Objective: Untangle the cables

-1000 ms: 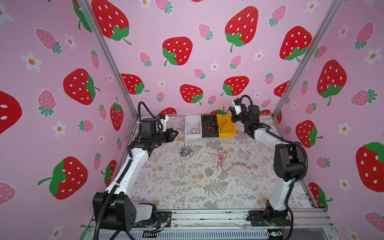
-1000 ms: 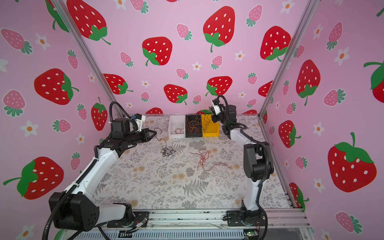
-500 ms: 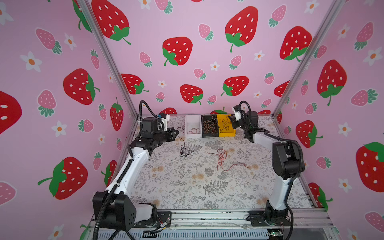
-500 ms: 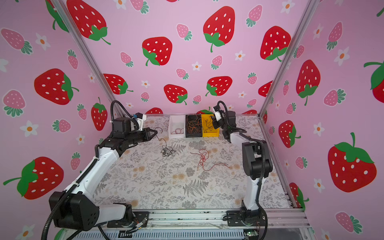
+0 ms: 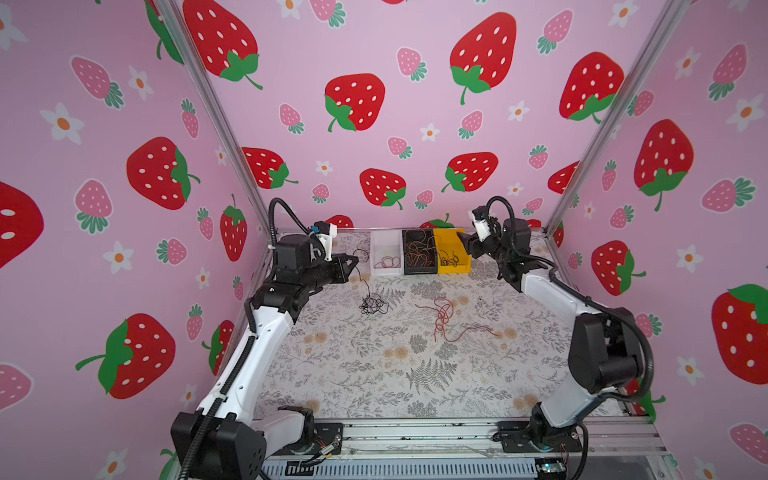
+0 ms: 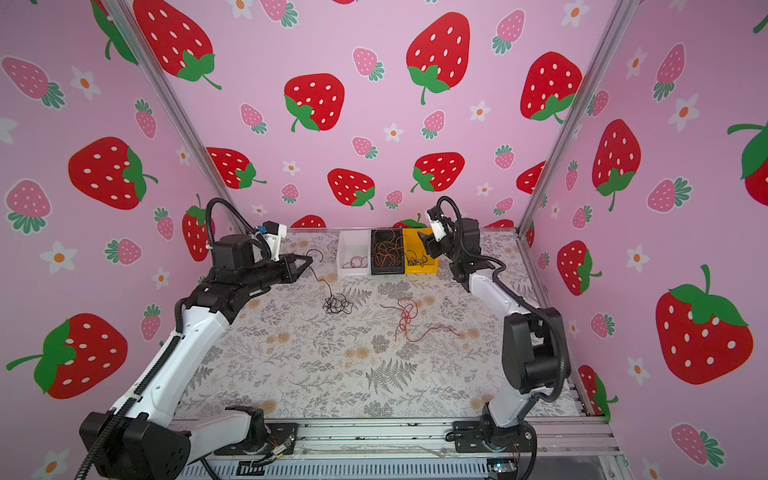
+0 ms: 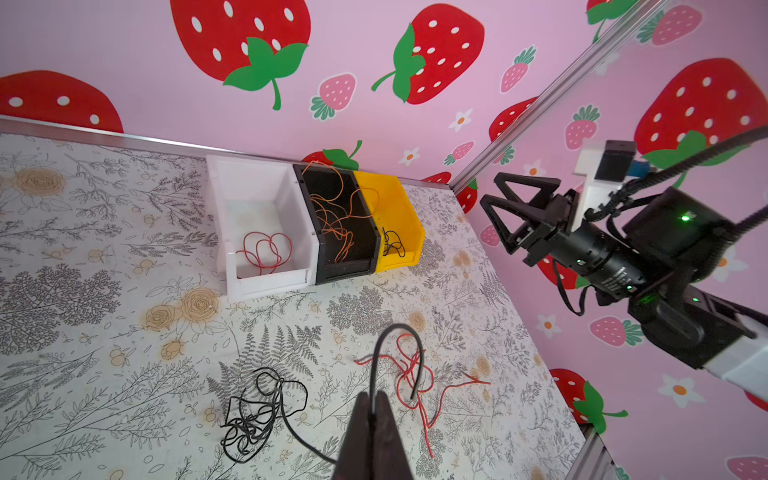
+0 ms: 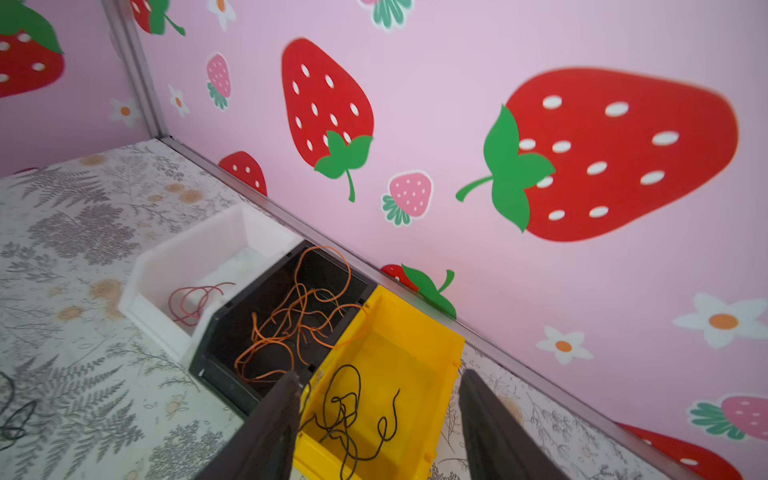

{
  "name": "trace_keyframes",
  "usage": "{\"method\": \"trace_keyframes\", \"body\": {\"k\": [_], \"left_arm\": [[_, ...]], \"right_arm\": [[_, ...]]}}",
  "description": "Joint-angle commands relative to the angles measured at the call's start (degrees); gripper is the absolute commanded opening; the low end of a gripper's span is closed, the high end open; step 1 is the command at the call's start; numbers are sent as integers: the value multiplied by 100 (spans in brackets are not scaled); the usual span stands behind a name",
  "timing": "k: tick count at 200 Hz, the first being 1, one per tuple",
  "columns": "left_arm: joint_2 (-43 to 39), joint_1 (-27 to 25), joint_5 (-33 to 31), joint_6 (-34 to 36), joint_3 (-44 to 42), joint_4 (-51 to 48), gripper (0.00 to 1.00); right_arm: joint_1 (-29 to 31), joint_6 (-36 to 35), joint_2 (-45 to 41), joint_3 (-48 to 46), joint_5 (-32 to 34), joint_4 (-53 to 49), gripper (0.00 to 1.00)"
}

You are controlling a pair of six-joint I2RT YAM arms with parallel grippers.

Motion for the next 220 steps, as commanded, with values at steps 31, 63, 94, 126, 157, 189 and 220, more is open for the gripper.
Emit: {"method": "trace_keyframes", "body": {"k": [31, 63, 94, 126, 157, 189, 220], "left_arm": [[-178, -298, -10, -11, 310, 59, 0], [-242, -482, 21, 9, 564, 99, 0], [-262, -685, 60, 61, 802, 105, 0], [-264, -799, 111, 105, 956, 132, 0], [-217, -914, 69, 114, 1129, 191, 0], [-180, -1040, 18, 158, 1248, 218, 0], [-146, -1102, -25, 176, 1366, 286, 0]], "right_arm": [[1093, -147, -912, -867, -837, -1068, 60], [2014, -4, -849, -1527, -1403, -732, 56], [2322, 108, -414, -1741, -1651, -329, 53], [2400, 62, 11, -1601, -1758, -83, 53], [2416, 136, 476, -1266, -1801, -18, 54], [2433, 285, 847, -986, -2216, 233, 53], [2486, 248, 1165, -664, -2508, -29, 51]]}}
